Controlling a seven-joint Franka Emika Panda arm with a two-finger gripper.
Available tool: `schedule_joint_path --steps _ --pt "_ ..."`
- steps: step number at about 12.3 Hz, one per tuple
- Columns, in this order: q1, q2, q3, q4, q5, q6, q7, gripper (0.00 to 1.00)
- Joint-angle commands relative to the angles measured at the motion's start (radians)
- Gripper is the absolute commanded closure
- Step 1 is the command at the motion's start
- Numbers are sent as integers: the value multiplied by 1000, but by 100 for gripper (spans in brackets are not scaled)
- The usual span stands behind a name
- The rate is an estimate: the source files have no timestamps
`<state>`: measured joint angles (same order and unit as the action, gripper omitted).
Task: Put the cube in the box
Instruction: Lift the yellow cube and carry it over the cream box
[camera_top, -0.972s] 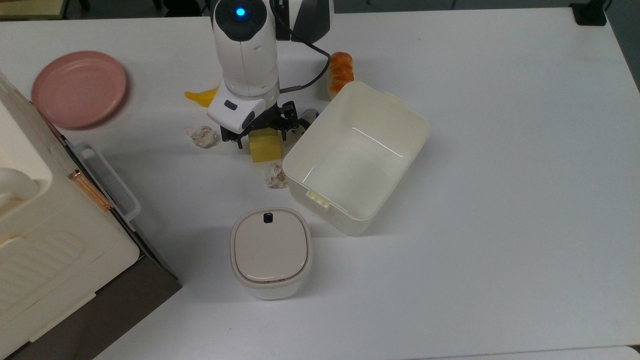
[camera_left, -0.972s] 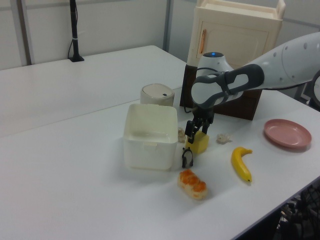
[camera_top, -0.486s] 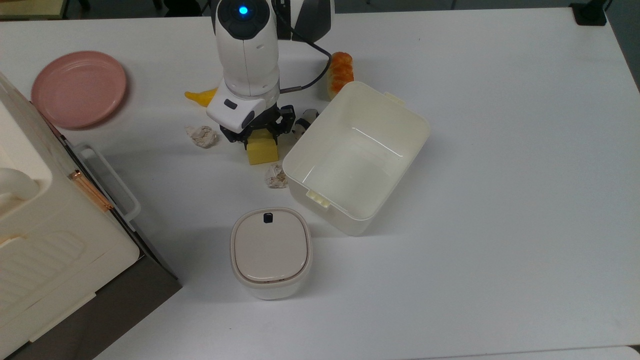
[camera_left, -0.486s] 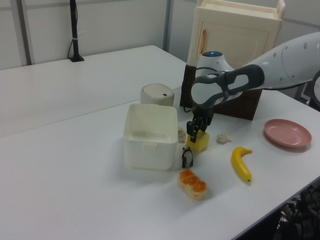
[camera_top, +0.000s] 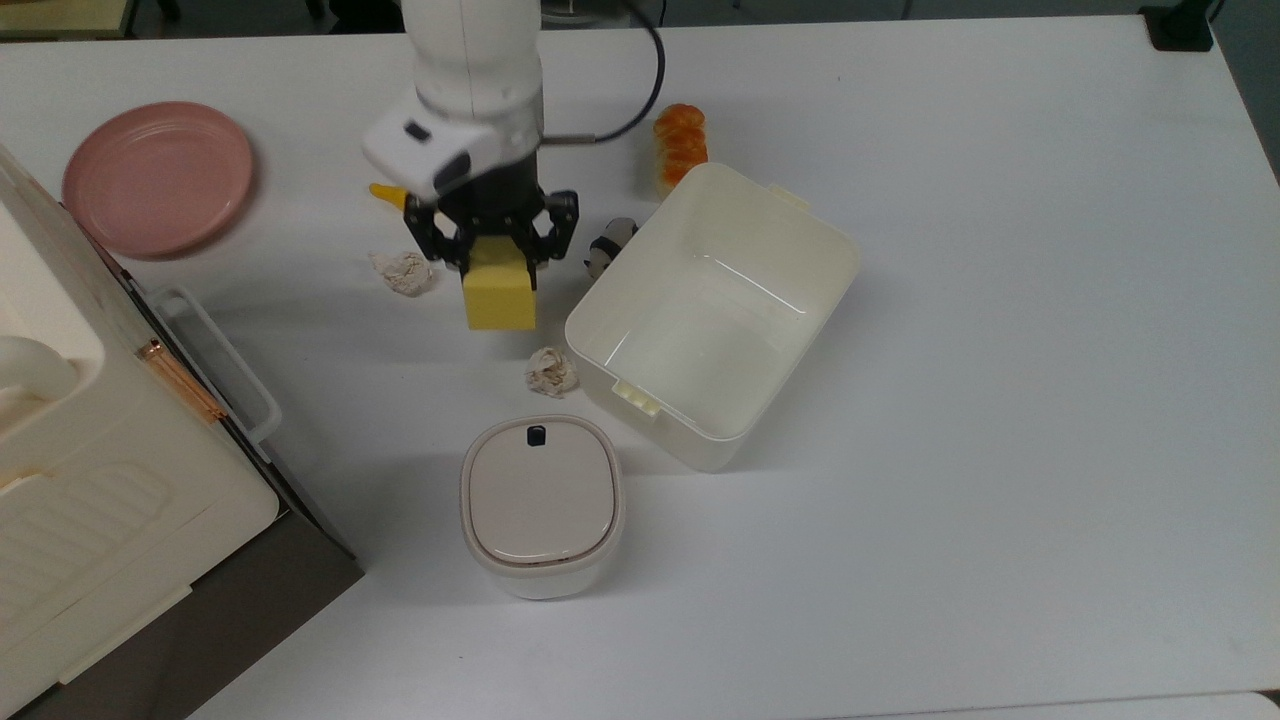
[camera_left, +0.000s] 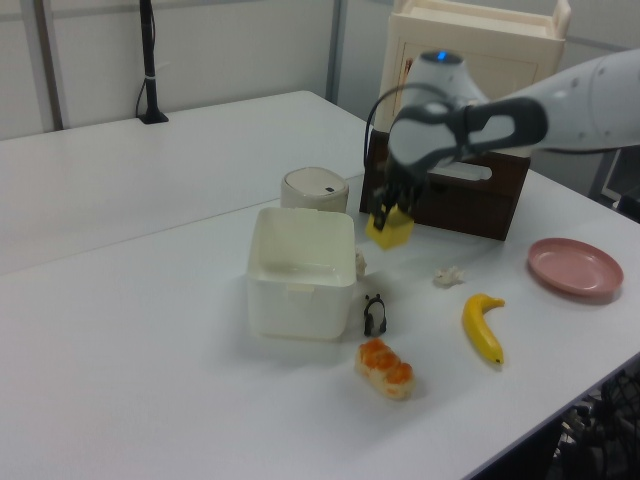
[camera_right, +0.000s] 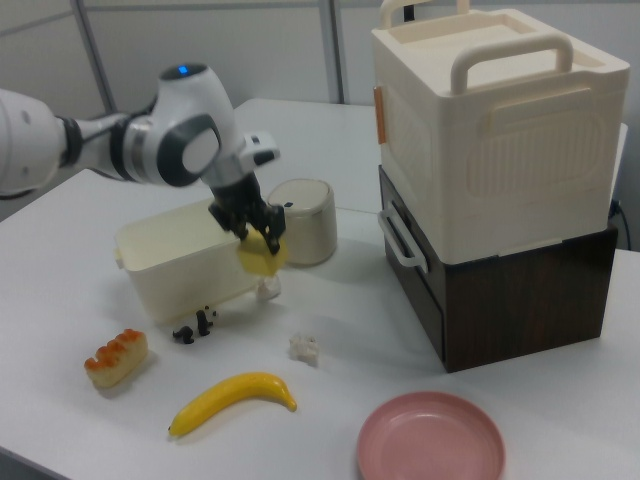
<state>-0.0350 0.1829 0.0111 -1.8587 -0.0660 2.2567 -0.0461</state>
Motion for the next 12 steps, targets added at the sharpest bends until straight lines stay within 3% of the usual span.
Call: schedule_joint_path --steps 1,7,10,12 --pt "17 -91 -5 -4 0 -3 158 71" --pt "84 -86 43 18 23 -5 305 71" --pt "141 -88 43 19 105 -3 341 71" --pt "181 -82 44 19 123 -22 371 71"
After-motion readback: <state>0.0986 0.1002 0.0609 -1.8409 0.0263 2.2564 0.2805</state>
